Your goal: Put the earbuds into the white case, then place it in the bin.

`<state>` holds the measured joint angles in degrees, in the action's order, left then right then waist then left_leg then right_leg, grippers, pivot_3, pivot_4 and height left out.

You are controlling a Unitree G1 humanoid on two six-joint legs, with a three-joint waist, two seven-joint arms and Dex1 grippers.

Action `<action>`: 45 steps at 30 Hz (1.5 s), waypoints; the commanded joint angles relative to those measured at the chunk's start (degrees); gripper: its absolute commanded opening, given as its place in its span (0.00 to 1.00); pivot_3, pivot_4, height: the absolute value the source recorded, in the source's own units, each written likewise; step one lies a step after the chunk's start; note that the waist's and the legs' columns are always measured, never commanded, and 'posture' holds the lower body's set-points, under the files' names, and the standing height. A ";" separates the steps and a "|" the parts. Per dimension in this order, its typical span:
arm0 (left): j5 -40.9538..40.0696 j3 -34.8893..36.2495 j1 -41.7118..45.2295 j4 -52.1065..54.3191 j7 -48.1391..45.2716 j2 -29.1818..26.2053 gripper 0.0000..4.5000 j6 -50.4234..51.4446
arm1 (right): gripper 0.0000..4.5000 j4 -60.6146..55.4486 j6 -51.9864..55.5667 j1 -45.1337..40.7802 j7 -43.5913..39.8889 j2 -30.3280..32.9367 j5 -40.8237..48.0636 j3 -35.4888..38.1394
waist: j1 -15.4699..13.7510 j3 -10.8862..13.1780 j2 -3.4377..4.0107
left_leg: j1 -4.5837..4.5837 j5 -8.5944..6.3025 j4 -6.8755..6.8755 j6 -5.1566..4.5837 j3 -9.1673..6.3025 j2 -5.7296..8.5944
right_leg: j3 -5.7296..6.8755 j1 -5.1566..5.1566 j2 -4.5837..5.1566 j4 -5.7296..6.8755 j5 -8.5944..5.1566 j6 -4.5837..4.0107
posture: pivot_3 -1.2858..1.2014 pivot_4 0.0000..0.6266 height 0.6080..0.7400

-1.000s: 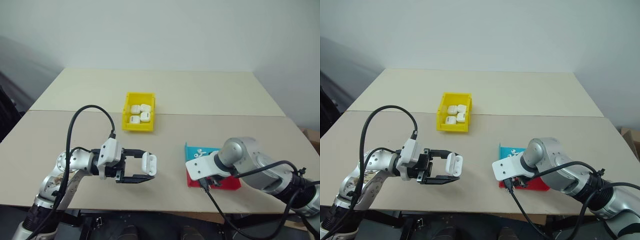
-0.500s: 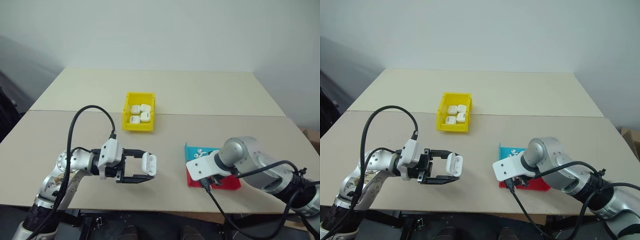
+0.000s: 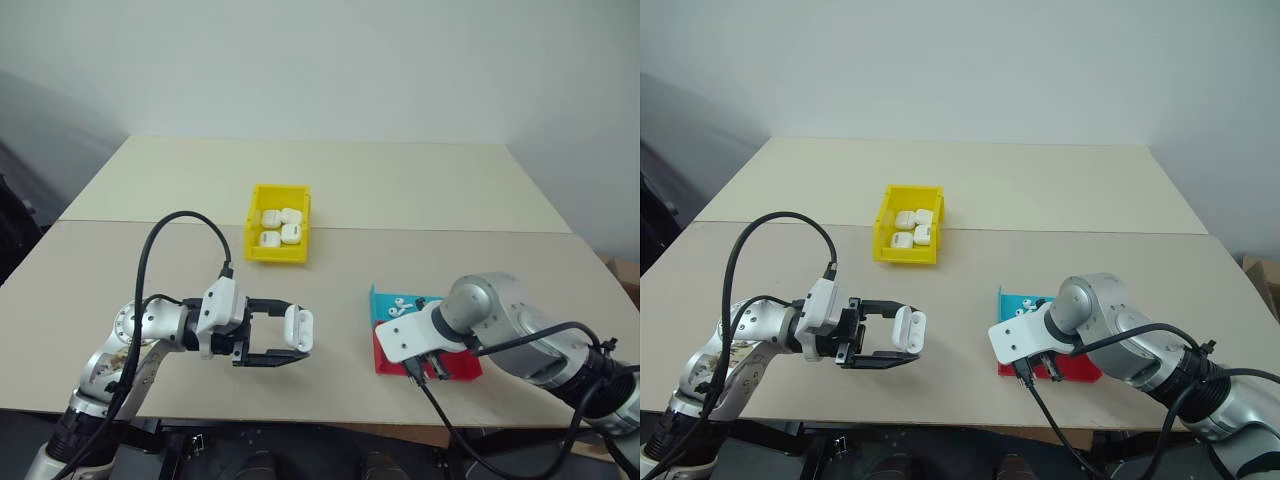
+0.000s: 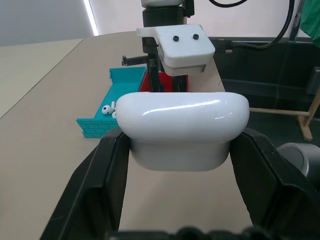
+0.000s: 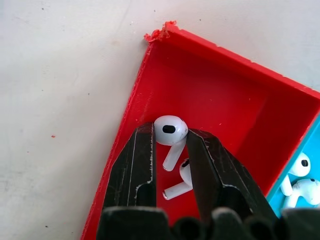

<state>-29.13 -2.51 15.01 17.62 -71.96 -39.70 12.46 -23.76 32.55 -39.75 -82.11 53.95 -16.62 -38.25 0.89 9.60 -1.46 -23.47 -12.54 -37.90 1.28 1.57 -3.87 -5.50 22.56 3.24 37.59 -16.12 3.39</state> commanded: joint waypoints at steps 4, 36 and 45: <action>-1.00 0.51 0.22 1.31 0.09 -0.04 0.61 -0.27 | 0.24 -1.48 0.05 -0.41 -0.43 -0.56 -0.27 2.61 | -0.03 0.00 0.00 | 0.00 0.00 0.01 0.00 0.00 0.00 | 0.00 0.00 0.00 0.00 0.00 0.00 | 0.52 0.24 1.00; -16.41 0.31 17.14 11.80 13.78 6.85 0.61 16.66 | 0.24 -16.28 7.99 4.05 23.72 -29.36 56.48 62.14 | 0.05 0.01 -0.01 | -0.29 -0.01 0.05 -0.01 -0.18 0.03 | 0.10 0.08 -0.02 -0.13 0.01 0.01 | 0.52 0.24 1.00; -16.02 -0.34 17.01 12.60 13.87 6.39 0.61 16.51 | 0.24 -12.48 -4.65 8.21 20.99 -28.83 56.72 53.72 | 0.15 0.02 -0.01 | -0.27 0.00 0.08 -0.01 -0.18 0.03 | 0.09 0.08 -0.03 -0.12 0.01 0.01 | 0.52 0.24 1.00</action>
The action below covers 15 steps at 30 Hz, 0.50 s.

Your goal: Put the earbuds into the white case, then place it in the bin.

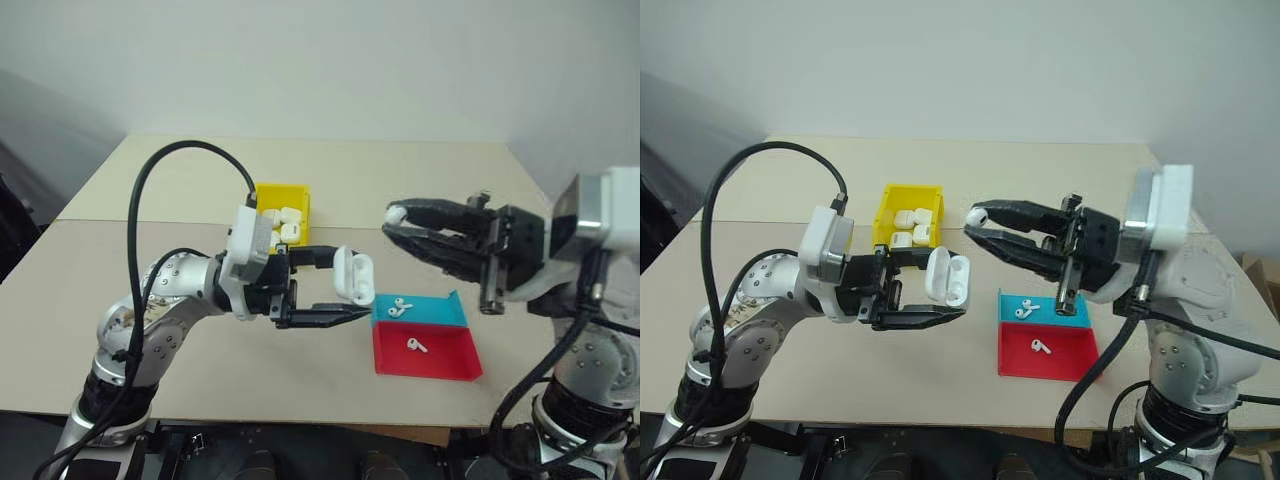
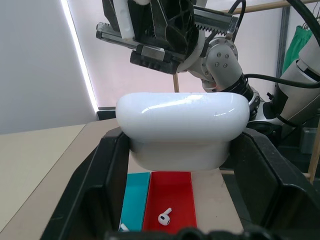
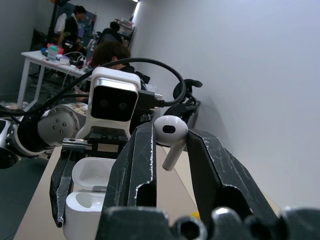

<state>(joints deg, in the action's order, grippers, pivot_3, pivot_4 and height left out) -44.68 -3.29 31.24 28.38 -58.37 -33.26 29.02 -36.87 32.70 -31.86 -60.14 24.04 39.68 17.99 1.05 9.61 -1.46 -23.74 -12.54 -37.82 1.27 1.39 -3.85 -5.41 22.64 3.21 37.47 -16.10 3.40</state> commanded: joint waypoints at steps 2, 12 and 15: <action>-0.60 0.53 0.59 2.04 0.26 -0.08 0.61 -0.09 | 0.24 1.53 -6.77 0.72 -1.74 1.62 -0.79 -5.06 | -0.01 0.00 0.00 | 0.00 0.00 0.00 0.00 0.00 0.00 | 0.00 0.00 0.00 -0.01 0.00 0.00 | 0.52 0.24 1.00; -0.64 0.90 -0.89 3.25 0.21 -0.35 0.61 -0.70 | 0.24 3.67 -13.89 3.33 -2.31 5.54 -2.44 -10.10 | -0.14 0.00 0.00 | -0.01 0.00 0.00 0.00 0.00 0.00 | 0.00 0.00 0.01 -0.04 0.00 0.00 | 0.52 0.24 1.00; -0.59 0.95 -1.15 3.25 -0.15 -0.46 0.61 -0.97 | 0.24 4.21 -14.91 3.54 -1.85 6.23 -2.62 -10.55 | -0.14 0.00 0.00 | 0.00 0.00 0.00 0.00 0.00 0.00 | 0.00 -0.01 0.00 -0.03 0.00 0.00 | 0.52 0.24 1.00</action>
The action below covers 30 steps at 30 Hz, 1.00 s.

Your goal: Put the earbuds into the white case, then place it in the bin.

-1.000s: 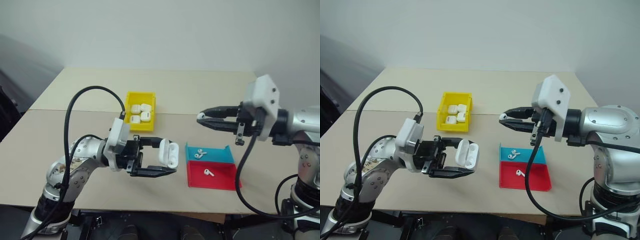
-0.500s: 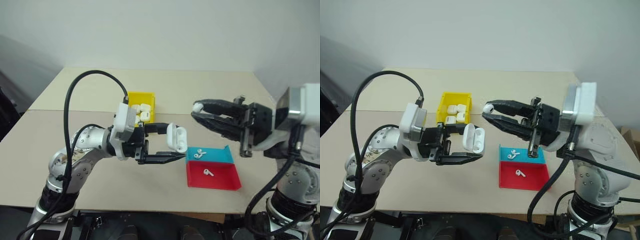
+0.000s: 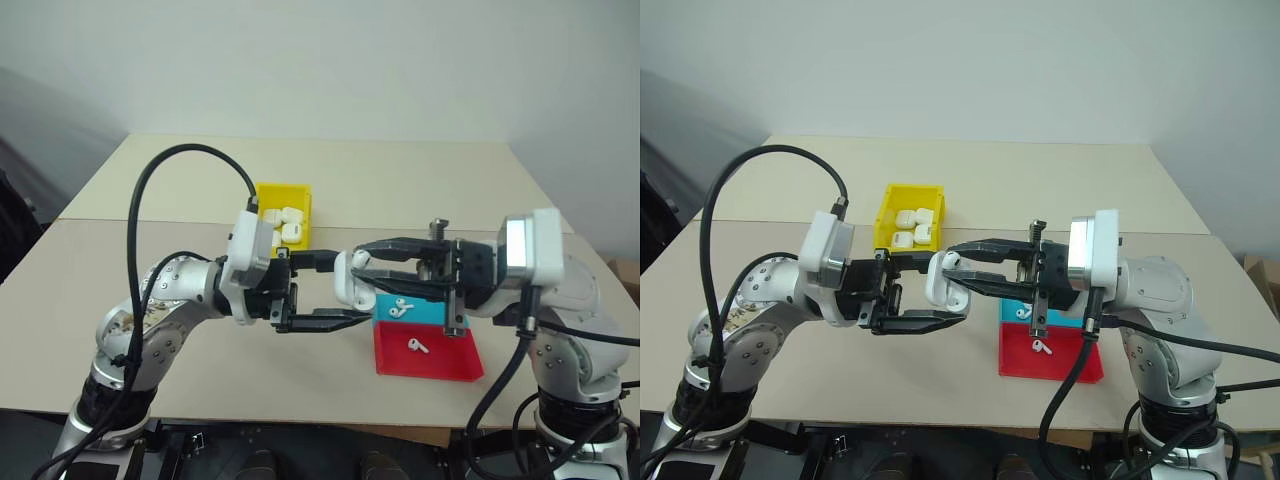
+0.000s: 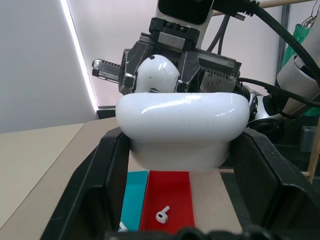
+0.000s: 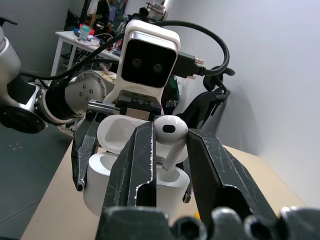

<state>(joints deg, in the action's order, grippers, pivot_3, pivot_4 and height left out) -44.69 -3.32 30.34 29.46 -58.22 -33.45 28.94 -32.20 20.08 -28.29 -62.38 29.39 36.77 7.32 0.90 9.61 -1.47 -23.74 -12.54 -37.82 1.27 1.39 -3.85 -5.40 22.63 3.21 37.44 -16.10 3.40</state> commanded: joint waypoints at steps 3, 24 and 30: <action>-0.43 0.92 -0.44 2.06 -0.74 -0.22 0.61 -1.34 | 0.24 0.16 -3.47 0.06 0.53 1.59 -0.33 -0.47 | 0.03 0.00 0.00 | 0.00 0.00 0.00 0.00 0.00 0.00 | 0.00 0.00 0.00 -0.01 0.00 0.00 | 0.52 0.24 1.00; 2.80 0.36 -0.04 0.31 -2.13 0.52 0.61 -2.62 | 0.61 1.40 -6.42 0.87 -0.85 7.03 1.27 -0.36 | -0.05 0.00 0.00 | -0.01 0.00 0.00 0.00 0.00 0.00 | 0.00 -0.01 0.00 -0.04 0.00 0.00 | 0.52 0.24 1.00; 2.66 2.63 -0.40 -1.02 -4.16 -2.37 0.61 -2.60 | 0.61 10.65 4.47 -8.02 -3.31 21.38 -0.90 -1.20 | -0.05 0.04 0.04 | 0.01 0.00 -0.02 0.00 0.05 0.03 | -0.02 -0.02 0.05 -0.05 0.02 0.00 | 0.52 0.24 1.00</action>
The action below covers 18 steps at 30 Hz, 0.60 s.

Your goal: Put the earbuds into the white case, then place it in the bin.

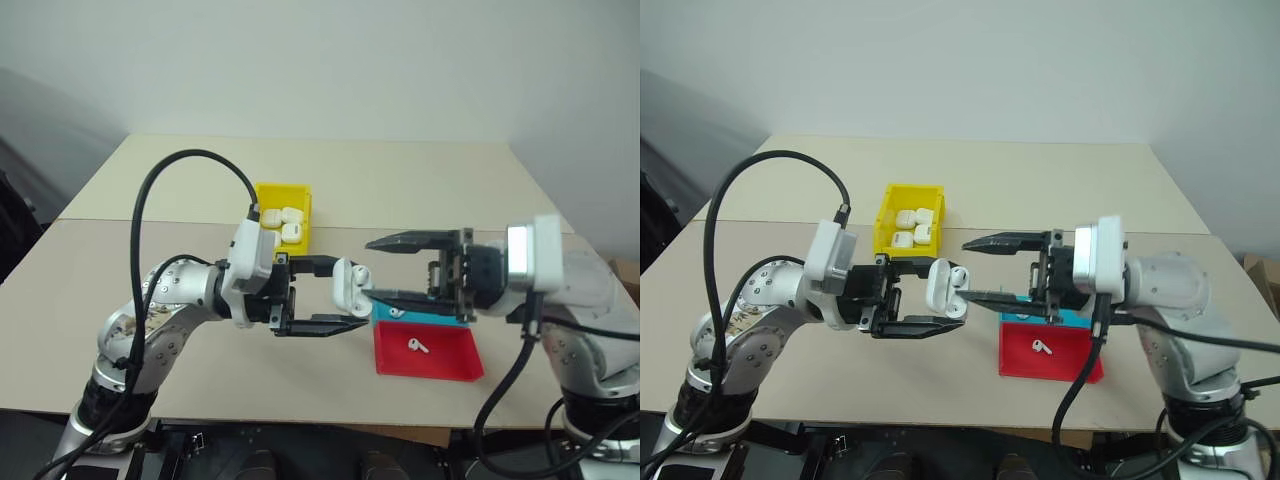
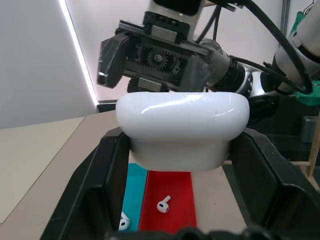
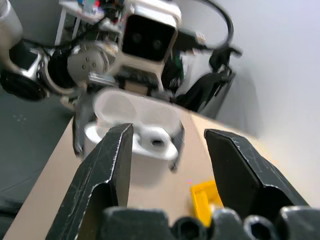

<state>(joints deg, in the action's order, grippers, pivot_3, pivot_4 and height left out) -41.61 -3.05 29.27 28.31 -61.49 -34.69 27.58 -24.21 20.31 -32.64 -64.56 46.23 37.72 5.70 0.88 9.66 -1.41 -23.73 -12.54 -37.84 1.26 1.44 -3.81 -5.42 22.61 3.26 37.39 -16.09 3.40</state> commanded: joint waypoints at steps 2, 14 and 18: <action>0.46 2.94 -0.34 -0.79 -2.28 -2.99 0.61 -1.69 | 0.61 7.00 3.60 -7.60 -2.68 9.00 -9.20 -5.05 | 0.12 0.00 -0.01 | 0.04 0.00 0.03 0.00 -0.04 -0.05 | 0.03 -0.03 -0.05 -0.06 0.00 -0.01 | 0.52 0.24 1.00; 14.01 2.75 -14.72 -8.38 -13.06 -15.74 0.61 -13.97 | 0.61 26.20 -7.75 -23.19 -16.16 8.78 -40.40 -31.64 | 1.14 0.03 0.02 | -0.51 0.00 0.09 -0.01 0.08 -0.06 | -0.05 0.62 -0.03 -0.16 0.01 -0.03 | 0.52 0.24 1.00; 15.69 2.16 -16.02 -8.29 -12.60 -15.53 0.61 -14.89 | 0.61 30.35 -9.46 -25.48 -18.14 4.89 -44.15 -34.25 | 0.98 0.03 0.03 | -0.52 0.00 0.07 -0.01 0.10 -0.07 | -0.04 0.63 -0.02 -0.14 0.02 -0.04 | 0.52 0.24 1.00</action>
<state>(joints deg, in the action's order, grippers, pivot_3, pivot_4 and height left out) -26.49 -1.20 13.23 19.15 -74.27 -49.96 14.18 5.14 12.27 -56.16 -81.86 51.28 -4.83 -28.71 1.87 9.69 -1.38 -24.25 -12.54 -37.77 1.25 1.54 -3.90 -5.45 23.23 3.23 37.26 -16.07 3.36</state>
